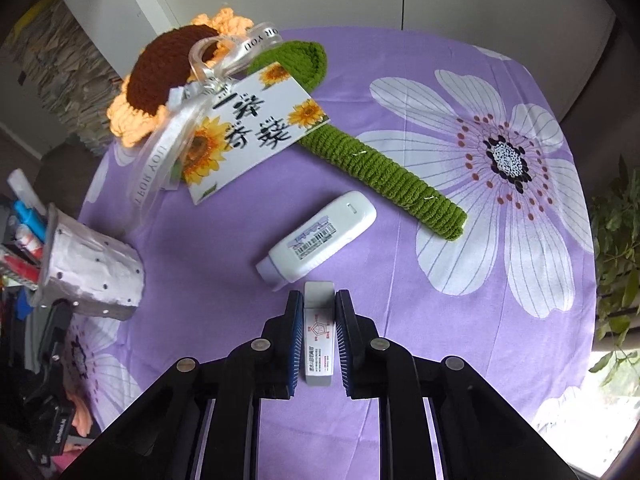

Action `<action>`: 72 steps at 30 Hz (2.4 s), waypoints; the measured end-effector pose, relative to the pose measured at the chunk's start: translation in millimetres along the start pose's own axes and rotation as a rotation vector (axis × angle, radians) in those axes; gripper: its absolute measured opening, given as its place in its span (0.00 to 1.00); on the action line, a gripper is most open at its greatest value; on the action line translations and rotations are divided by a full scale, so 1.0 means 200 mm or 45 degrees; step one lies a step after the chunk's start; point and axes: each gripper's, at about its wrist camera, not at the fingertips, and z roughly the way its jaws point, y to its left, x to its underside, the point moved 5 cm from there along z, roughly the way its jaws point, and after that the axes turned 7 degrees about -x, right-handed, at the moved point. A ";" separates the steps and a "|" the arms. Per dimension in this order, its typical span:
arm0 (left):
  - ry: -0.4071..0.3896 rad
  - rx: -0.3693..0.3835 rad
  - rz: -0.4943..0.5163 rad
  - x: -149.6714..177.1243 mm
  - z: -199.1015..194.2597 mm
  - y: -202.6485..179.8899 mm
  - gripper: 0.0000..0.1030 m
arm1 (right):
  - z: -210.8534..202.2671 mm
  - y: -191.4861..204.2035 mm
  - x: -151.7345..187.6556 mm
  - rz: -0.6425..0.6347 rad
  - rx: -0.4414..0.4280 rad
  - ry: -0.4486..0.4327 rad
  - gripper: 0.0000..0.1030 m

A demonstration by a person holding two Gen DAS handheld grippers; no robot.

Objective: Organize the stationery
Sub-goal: 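Lift the white eraser with the right gripper and drop it into the grey cup, then move the right gripper back and grasp the white USB stick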

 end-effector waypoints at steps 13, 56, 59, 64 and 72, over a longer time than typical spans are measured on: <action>0.002 -0.012 0.010 0.00 0.00 0.00 0.60 | -0.68 0.63 -0.03 -0.323 -0.386 -0.415 0.17; 0.013 -0.019 0.010 0.00 0.01 0.00 0.62 | -0.05 -0.27 -0.08 0.399 -0.122 -0.019 0.55; 0.012 -0.023 0.013 0.00 0.00 0.01 0.62 | 0.01 -0.26 -0.11 0.414 -0.125 0.008 0.55; 0.012 -0.022 0.012 0.00 0.00 0.00 0.62 | 0.14 -0.18 -0.19 0.365 -0.124 0.073 0.55; 0.018 -0.007 0.000 0.00 0.00 0.01 0.62 | 0.27 -0.16 -0.26 0.369 -0.069 0.109 0.41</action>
